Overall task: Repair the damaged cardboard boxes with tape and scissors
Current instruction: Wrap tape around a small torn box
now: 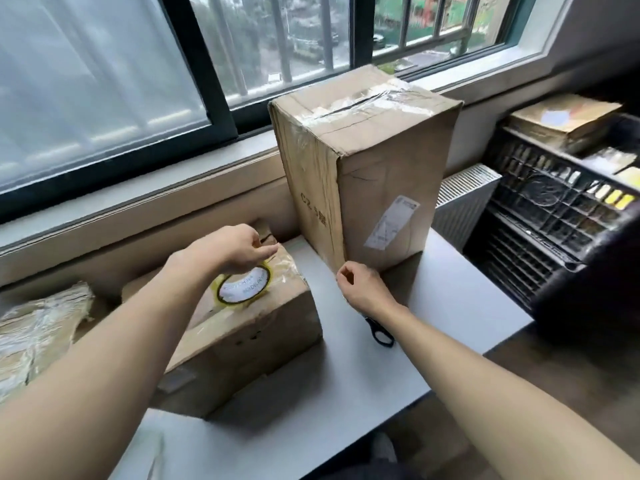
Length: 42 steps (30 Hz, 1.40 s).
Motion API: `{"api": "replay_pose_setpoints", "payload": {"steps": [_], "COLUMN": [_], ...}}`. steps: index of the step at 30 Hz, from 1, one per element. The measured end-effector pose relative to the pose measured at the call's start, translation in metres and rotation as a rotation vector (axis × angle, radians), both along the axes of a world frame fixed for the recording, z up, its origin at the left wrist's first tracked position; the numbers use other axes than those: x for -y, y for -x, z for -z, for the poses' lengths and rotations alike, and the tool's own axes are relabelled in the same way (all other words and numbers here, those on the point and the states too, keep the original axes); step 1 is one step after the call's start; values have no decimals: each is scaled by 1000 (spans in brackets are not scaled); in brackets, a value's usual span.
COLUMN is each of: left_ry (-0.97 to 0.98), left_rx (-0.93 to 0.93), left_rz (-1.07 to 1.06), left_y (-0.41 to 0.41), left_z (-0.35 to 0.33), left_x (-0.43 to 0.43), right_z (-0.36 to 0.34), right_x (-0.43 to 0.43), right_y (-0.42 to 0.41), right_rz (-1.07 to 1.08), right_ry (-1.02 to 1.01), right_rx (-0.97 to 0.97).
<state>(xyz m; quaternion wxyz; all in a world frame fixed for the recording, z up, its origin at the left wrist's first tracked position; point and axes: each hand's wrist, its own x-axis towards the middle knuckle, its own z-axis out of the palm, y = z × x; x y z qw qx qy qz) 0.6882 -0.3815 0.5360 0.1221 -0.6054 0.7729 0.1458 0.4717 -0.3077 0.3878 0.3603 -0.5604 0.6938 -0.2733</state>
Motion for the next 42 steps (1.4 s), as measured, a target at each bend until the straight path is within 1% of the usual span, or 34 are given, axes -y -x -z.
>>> {"api": "replay_pose_setpoints", "payload": {"steps": [3, 5, 7, 11, 13, 16, 19, 23, 26, 29, 33, 36, 39, 42], "left_ry": [54, 65, 85, 135, 150, 176, 199, 199, 188, 190, 172, 150, 126, 149], "left_rx": [94, 119, 113, 79, 57, 30, -1, -114, -180, -248, -343, -418, -528, -683], "left_rz": [-10, -15, -45, -104, -125, -162, -191, -247, -293, -339, -342, -319, -288, -227], "left_y": [9, 14, 15, 16, 15, 14, 14, 11, 3, -5, -15, -22, -30, -33], "left_z": [5, 7, 9, 10, 10, 12, 12, 8, 4, 2, 1, 1, 0, -7], "left_x": [-1, -3, -5, -9, -10, -12, -13, -14, -15, -15, -16, -18, -21, -29], "right_z": [23, 43, 65, 96, 103, 110, 107, 90, 69, 38, -7, -40, -75, -104], "right_x": [-2, -3, -4, -4, -4, -2, 2, 6, 5, 2, 3, 7, 8, 5], "right_y": [11, 15, 18, 23, 23, 21, 18, 13, 0, -18, -41, -50, -59, -75], "right_rz": [-14, -46, -72, -111, -117, -117, -133, -116, -97, -32, 71, 134, 165, 171], "right_ry": [-45, -92, -156, -247, -238, -215, -213, -152, -72, 29, 151, 263, 373, 482], "right_rx": [-71, -180, -287, -443, -530, -564, -503, -276, -90, 64, 229, 266, 241, 185]}}
